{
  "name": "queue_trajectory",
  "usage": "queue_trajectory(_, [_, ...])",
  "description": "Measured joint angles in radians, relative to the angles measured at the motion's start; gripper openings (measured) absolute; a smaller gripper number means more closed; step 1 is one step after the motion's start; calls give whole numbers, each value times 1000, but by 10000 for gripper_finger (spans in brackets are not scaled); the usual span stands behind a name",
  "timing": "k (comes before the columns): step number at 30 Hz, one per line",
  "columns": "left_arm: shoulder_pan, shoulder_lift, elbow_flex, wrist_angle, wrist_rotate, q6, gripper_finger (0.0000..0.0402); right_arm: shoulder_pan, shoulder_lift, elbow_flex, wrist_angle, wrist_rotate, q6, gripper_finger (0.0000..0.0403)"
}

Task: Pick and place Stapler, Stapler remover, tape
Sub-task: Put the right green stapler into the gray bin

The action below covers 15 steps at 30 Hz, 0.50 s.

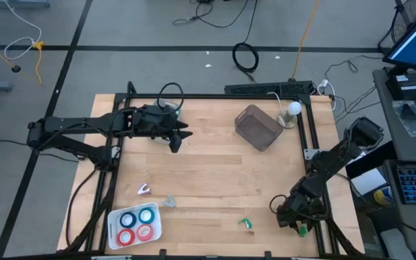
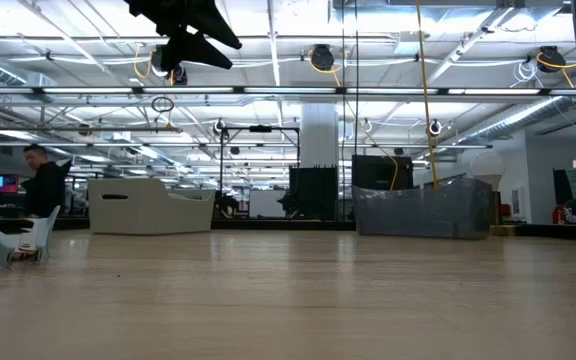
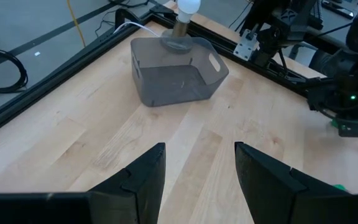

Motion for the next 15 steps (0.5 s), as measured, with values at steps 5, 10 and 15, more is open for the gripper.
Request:
queue_trajectory(5, [0,0,0,0,0,1,196,3,27,-3,19,-43,-3,169])
queue_trajectory(10, [0,0,0,0,0,10,196,6,25,-3,19,-13,-8,169])
queue_trajectory(15, [0,0,0,0,0,16,196,6,26,-4,18,-11,0,169])
